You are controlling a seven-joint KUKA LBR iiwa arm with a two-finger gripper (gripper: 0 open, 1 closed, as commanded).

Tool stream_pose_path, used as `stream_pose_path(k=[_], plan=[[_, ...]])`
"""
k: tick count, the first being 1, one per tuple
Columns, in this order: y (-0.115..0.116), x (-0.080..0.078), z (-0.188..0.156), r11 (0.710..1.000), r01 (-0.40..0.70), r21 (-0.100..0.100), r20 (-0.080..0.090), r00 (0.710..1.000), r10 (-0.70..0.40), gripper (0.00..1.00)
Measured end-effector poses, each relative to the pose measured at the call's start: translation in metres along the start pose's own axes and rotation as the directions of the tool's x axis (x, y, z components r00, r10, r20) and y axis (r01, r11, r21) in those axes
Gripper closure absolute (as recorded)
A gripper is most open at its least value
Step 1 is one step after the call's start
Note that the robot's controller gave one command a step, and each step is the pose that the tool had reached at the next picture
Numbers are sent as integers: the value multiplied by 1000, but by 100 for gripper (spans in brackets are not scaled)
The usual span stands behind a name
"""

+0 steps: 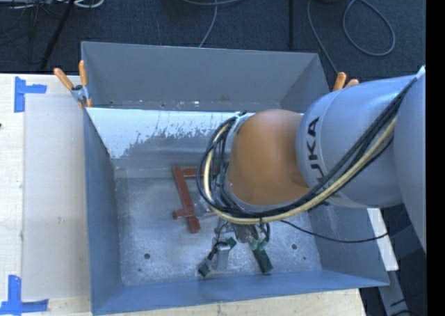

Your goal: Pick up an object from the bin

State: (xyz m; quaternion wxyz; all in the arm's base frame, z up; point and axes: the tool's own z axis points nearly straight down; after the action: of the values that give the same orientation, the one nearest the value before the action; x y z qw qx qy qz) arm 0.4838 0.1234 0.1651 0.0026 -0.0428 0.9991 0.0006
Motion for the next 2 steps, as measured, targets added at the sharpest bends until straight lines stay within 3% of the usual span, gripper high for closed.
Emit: stream_pose_path(k=[1, 2], plan=[[-62, -13, 99, 993, 119, 2, -13, 993, -119, 0], [-59, -14, 96, 992, 123, 0, -7, 992, -123, 100]])
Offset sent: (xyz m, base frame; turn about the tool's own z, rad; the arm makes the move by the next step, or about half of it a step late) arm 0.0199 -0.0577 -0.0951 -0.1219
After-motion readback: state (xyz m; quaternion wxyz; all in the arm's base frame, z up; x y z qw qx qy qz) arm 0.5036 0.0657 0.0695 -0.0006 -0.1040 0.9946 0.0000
